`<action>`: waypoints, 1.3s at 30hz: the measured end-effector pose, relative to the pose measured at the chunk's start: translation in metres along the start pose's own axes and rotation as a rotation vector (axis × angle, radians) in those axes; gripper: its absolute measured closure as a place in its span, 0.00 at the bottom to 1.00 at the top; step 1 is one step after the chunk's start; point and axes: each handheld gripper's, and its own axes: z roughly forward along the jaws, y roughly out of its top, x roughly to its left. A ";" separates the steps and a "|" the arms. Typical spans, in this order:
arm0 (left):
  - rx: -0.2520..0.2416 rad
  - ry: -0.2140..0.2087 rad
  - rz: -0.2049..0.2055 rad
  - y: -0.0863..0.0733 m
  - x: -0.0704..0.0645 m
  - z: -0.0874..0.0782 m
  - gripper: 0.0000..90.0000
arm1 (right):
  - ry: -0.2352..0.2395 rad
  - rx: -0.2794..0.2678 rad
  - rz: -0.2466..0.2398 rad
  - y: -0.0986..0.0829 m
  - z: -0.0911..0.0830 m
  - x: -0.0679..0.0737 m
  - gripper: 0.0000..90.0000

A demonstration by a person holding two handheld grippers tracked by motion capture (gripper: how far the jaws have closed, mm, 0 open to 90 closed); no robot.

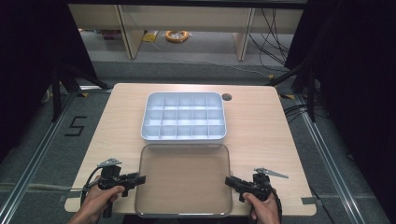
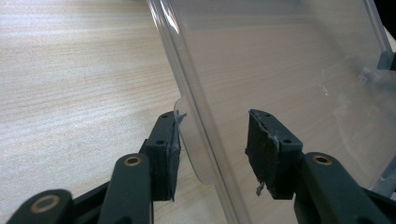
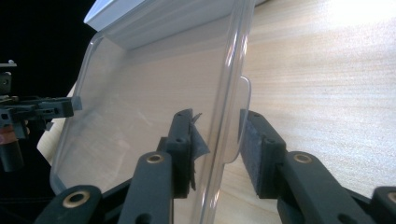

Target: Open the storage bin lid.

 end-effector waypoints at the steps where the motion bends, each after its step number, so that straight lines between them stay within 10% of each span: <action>1: 0.004 0.004 0.007 0.000 0.000 0.000 0.60 | -0.005 0.007 0.025 -0.001 0.001 0.002 0.73; 11: 0.033 0.046 0.039 -0.001 0.000 0.003 0.57 | -0.030 0.029 0.002 0.001 0.006 0.003 0.69; 21: 0.004 0.200 0.143 0.004 -0.001 -0.004 0.41 | -0.053 -0.010 -0.054 0.007 0.006 -0.002 0.64; 27: -0.016 0.157 0.118 0.004 -0.007 -0.005 0.37 | -0.023 -0.056 -0.036 0.010 0.005 0.005 0.53; 30: -0.046 0.144 0.177 0.005 -0.009 -0.004 0.36 | -0.038 -0.082 -0.124 0.016 0.000 0.005 0.47; 39: -0.089 0.095 0.166 0.006 -0.013 -0.004 0.29 | -0.013 -0.132 -0.193 0.019 -0.005 0.015 0.34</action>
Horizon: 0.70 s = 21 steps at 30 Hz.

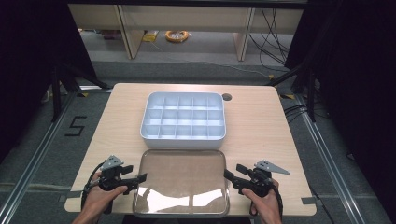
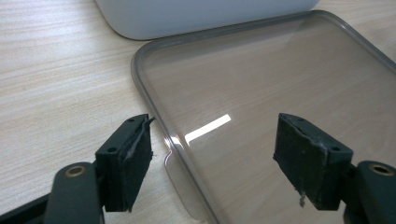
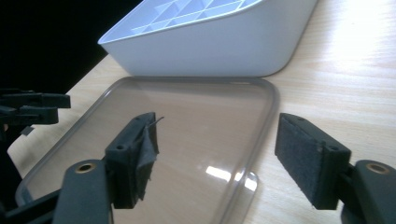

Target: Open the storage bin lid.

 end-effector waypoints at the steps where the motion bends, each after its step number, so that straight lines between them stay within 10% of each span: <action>1: -0.006 -0.010 -0.001 0.000 0.000 0.000 0.28 | 0.013 -0.008 -0.026 0.000 0.000 0.000 0.33; 21: -0.020 -0.107 0.061 -0.005 -0.019 -0.008 0.17 | 0.065 0.006 -0.119 -0.003 -0.005 0.017 0.18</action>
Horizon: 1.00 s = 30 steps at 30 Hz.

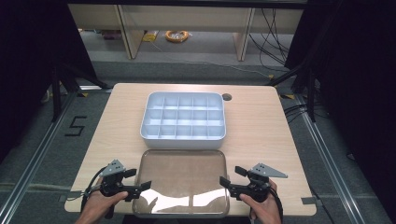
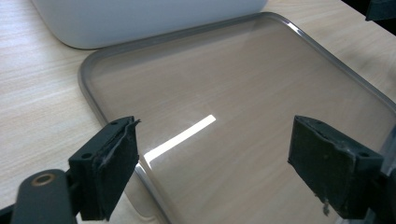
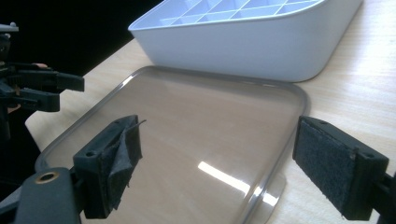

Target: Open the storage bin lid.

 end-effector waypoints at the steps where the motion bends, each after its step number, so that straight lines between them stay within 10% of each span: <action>1: -0.010 -0.006 -0.006 -0.001 -0.001 0.000 0.17 | -0.008 0.010 -0.010 0.000 0.000 0.000 0.18; 30: 0.021 -0.057 0.048 -0.018 -0.026 -0.011 0.17 | 0.018 0.045 -0.001 -0.023 -0.024 0.019 0.18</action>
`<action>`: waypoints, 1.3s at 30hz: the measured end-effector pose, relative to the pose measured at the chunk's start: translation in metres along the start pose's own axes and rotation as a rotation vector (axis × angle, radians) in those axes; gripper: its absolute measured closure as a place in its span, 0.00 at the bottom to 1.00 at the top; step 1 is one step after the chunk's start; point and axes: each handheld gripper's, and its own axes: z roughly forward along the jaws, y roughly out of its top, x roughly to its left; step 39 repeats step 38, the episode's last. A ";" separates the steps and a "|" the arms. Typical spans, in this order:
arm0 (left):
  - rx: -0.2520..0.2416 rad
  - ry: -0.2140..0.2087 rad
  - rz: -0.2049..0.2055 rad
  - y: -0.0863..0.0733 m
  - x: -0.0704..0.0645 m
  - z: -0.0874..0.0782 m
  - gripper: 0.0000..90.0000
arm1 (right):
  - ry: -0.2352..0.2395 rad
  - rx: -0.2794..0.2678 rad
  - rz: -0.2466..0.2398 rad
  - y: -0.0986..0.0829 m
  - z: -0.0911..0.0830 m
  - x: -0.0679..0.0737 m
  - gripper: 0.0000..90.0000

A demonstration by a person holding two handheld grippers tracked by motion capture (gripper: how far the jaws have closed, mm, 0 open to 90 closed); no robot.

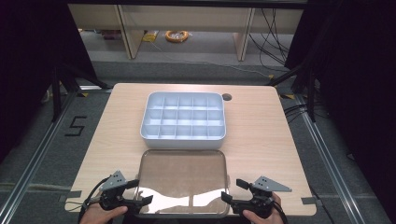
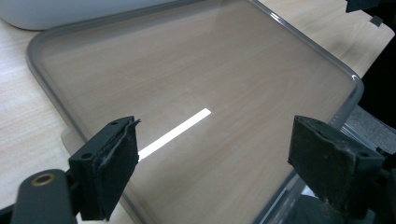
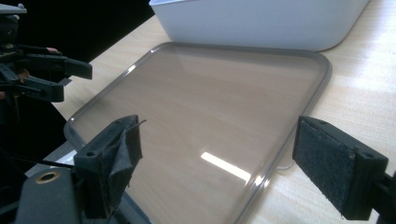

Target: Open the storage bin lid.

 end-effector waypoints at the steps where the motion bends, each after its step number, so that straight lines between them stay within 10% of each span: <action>1: -0.003 -0.001 0.006 -0.001 -0.001 -0.001 0.17 | -0.020 0.013 -0.037 0.000 -0.001 -0.002 0.18; 39: 0.001 0.003 0.001 -0.012 -0.008 -0.010 0.17 | -0.043 0.072 -0.086 -0.018 -0.014 0.008 0.19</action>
